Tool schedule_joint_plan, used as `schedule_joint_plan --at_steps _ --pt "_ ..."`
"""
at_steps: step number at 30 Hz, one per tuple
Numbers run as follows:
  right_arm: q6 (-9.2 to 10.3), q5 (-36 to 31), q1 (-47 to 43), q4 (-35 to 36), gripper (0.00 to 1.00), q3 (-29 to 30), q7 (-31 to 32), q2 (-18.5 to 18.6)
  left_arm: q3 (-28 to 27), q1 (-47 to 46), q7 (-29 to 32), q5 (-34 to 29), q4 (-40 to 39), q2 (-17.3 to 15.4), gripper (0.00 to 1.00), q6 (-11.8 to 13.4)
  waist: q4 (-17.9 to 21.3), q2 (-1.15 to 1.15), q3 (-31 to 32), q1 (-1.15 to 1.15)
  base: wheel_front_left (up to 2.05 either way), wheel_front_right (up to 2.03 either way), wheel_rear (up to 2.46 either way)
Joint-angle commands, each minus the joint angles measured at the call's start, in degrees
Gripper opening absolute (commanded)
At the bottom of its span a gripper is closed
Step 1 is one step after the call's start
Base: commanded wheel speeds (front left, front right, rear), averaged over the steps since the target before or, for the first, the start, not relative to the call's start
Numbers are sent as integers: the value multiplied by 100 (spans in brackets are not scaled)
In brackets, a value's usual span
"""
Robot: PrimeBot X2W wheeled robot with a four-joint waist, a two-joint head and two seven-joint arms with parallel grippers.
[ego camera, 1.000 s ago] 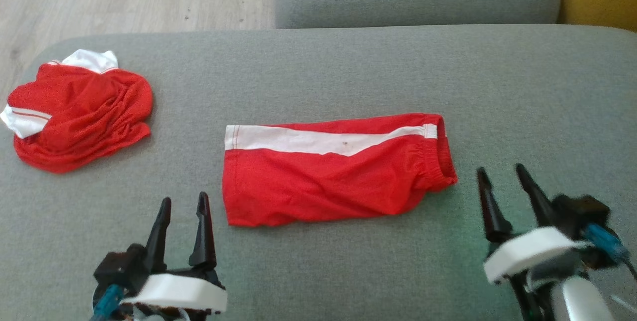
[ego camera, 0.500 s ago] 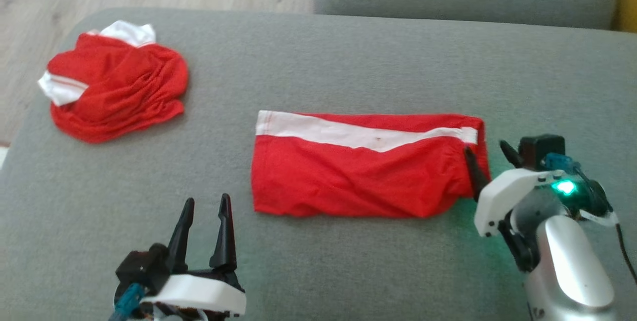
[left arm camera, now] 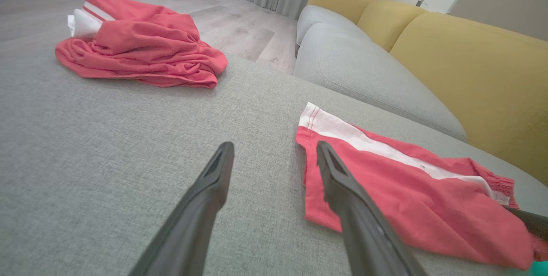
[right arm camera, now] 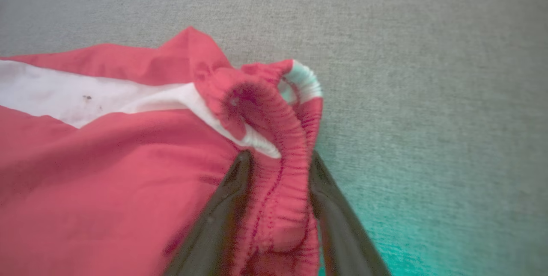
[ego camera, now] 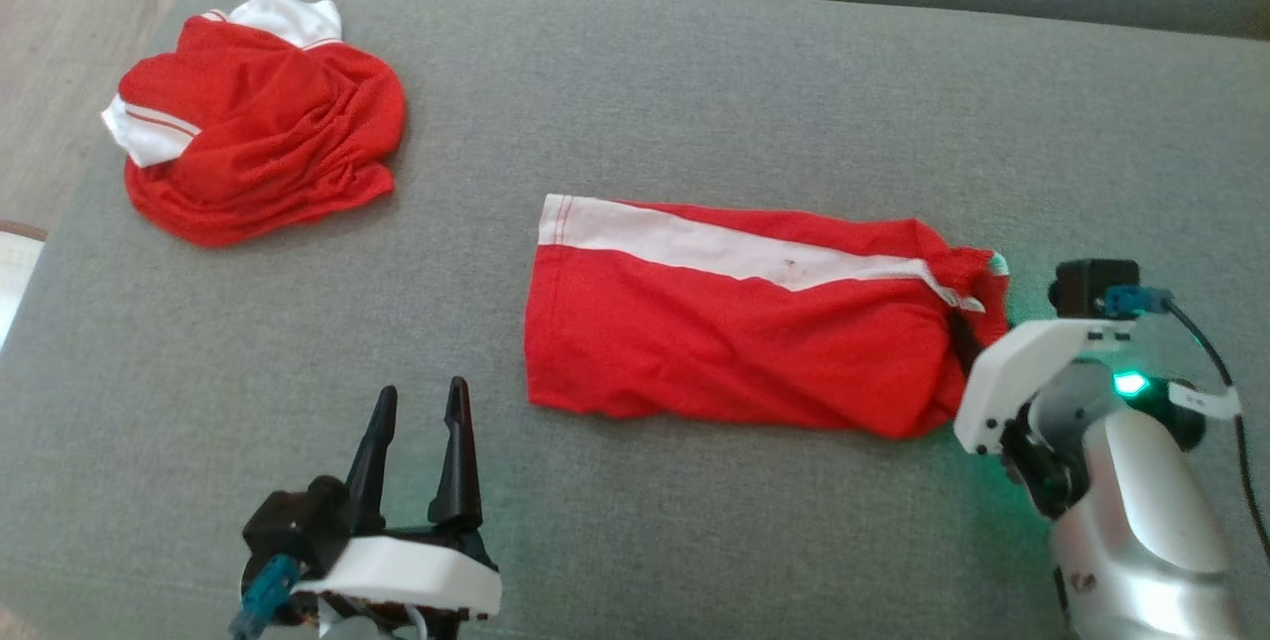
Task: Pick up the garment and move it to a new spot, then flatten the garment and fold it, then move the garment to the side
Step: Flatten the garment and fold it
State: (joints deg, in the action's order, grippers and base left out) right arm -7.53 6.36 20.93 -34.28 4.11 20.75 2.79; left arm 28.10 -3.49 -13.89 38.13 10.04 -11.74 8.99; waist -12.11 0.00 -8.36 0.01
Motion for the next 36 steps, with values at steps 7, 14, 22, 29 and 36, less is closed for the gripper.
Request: schedule_joint_plan --at_steps 7,14,22,29,36 --pt "4 582 299 293 0 -321 355 189 -193 -262 -88 -92 -119 22 100 -86 289 0 18 -1 0 0 0" --pt "4 1004 78 877 0 52 860 1069 -239 -294 -84 -72 -163 -38 100 -75 481 0 30 -1 0 0 0" --pt "4 1407 -215 1485 0 206 1288 1163 -216 -332 -69 -75 -169 -62 100 -69 564 0 -23 -1 0 0 0" --pt "4 2201 -390 2276 0 -102 1530 866 -208 -415 -51 -75 -140 -83 100 -63 523 0 -2 -1 0 0 0" --pt "4 2849 -241 2815 0 -631 1529 321 -192 -447 -49 -62 -126 -83 100 -59 426 0 37 -1 0 0 0"
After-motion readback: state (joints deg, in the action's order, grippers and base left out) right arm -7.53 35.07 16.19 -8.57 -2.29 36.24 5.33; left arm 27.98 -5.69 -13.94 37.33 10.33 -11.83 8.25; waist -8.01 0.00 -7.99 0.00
